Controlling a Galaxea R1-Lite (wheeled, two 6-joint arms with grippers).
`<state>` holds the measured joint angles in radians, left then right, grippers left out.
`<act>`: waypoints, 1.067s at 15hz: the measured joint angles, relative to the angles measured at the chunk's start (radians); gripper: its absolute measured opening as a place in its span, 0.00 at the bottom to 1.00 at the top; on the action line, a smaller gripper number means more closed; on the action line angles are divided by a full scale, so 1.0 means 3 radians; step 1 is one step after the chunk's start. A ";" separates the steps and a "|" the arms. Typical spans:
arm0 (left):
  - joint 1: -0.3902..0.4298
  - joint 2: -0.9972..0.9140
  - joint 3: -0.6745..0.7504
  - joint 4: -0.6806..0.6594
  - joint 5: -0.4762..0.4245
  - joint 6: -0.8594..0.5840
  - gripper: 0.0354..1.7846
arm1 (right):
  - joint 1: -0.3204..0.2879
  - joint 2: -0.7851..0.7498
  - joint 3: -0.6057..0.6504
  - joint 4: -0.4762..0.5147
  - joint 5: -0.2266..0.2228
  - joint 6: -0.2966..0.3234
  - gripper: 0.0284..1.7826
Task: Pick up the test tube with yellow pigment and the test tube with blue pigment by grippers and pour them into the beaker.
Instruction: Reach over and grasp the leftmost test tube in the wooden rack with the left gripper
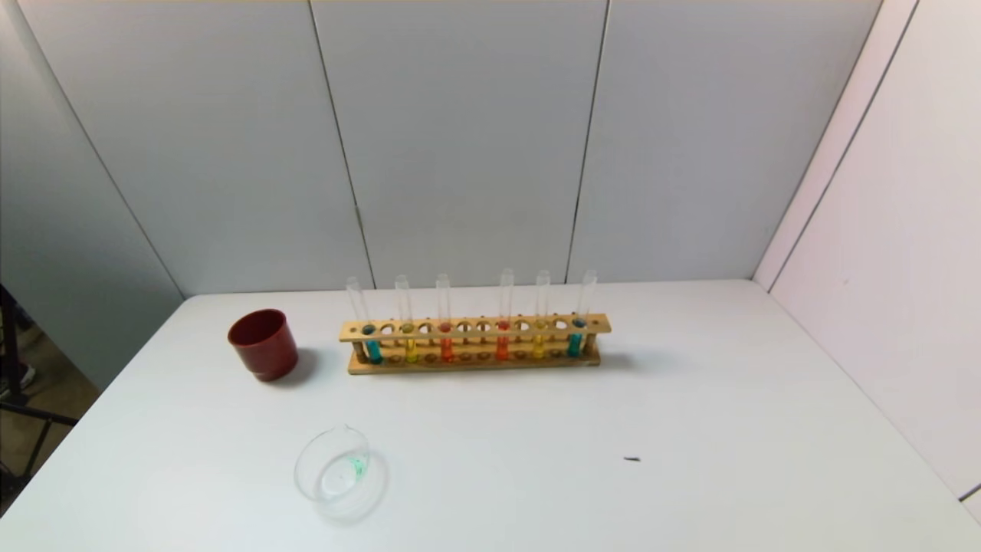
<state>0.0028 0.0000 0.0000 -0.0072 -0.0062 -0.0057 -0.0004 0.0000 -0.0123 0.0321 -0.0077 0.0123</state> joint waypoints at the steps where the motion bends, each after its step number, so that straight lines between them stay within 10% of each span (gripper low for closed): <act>1: 0.0000 0.0000 0.0000 0.0000 0.0000 0.0001 0.97 | 0.0000 0.0000 0.0000 0.0000 0.0000 0.0000 0.95; 16: 0.0000 0.0000 0.0000 0.0000 0.0001 0.0010 0.97 | 0.0000 0.0000 0.0000 0.0000 0.0000 0.0000 0.95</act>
<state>0.0028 0.0000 0.0000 -0.0072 -0.0057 -0.0028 -0.0004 0.0000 -0.0123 0.0321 -0.0077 0.0123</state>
